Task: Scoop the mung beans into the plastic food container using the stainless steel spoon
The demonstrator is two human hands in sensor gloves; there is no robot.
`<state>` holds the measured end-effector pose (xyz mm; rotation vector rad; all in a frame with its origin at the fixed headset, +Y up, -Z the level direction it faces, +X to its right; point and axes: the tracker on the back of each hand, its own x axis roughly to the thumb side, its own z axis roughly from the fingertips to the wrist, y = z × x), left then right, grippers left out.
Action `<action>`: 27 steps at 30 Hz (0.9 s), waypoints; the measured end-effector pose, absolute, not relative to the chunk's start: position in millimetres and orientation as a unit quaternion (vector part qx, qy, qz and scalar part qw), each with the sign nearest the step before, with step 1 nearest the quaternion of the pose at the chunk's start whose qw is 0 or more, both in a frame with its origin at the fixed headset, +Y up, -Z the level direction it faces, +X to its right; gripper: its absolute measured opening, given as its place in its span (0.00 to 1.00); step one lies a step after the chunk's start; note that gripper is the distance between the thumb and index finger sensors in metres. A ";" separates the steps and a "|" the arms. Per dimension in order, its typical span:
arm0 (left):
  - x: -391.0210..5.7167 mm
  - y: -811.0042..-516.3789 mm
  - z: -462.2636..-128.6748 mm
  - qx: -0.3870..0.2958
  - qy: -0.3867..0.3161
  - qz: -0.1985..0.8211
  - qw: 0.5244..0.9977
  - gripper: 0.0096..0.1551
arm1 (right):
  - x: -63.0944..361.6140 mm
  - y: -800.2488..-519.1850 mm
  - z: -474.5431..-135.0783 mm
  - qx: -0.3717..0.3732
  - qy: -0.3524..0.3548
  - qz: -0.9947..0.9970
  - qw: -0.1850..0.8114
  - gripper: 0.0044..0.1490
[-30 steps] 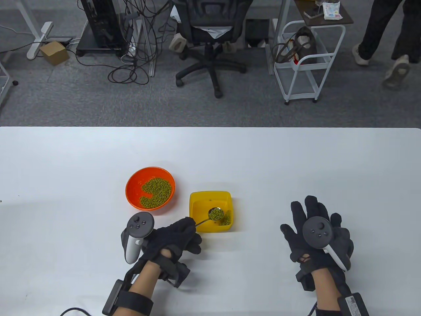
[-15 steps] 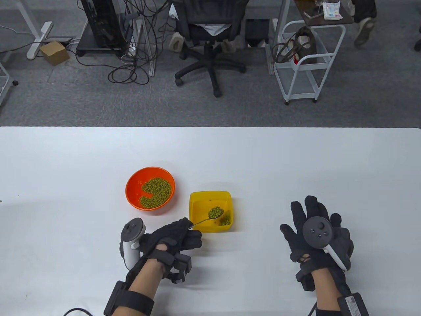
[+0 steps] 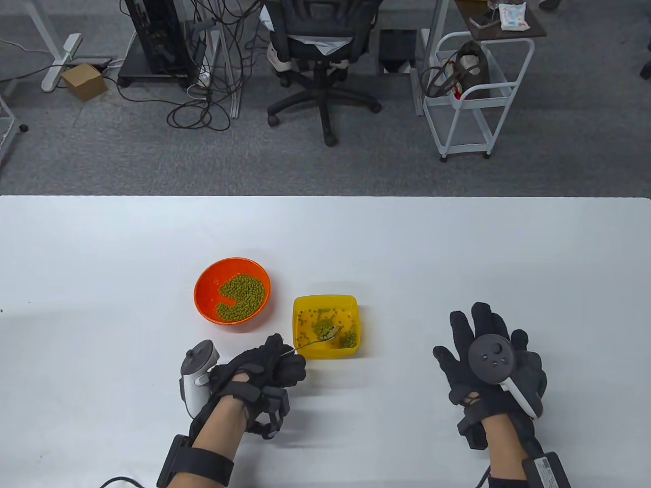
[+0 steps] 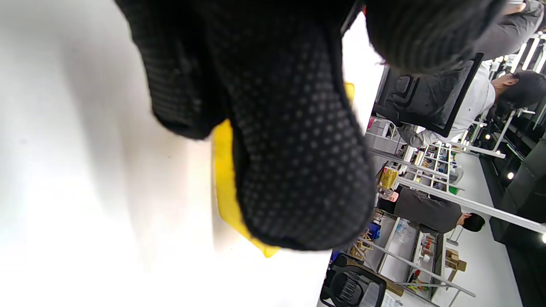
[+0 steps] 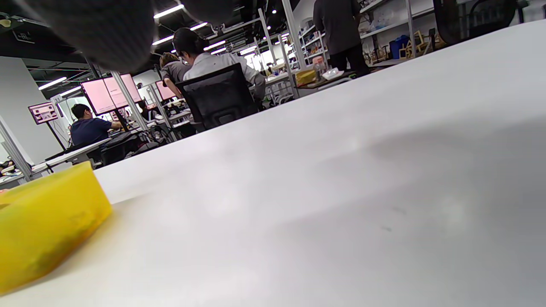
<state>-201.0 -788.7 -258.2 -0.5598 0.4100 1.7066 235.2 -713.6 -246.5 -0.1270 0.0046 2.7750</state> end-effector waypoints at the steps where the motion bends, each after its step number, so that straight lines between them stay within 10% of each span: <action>1: -201.1 -788.2 -258.4 -0.244 0.172 0.740 0.603 0.39 | 235.3 -713.6 -246.5 -0.045 0.002 0.982 0.181 0.48; 12: -215.2 -779.3 -263.6 -0.214 0.131 0.772 0.584 0.38 | 235.5 -714.2 -247.0 -0.044 0.003 0.982 0.182 0.49; 18: -241.9 -748.7 -268.3 -0.057 0.080 0.632 0.769 0.31 | 235.2 -714.3 -247.1 -0.043 0.002 0.983 0.180 0.48; 27: -292.1 -738.4 -264.2 0.084 0.142 0.417 0.894 0.33 | 234.7 -714.3 -247.2 -0.041 0.000 0.983 0.177 0.49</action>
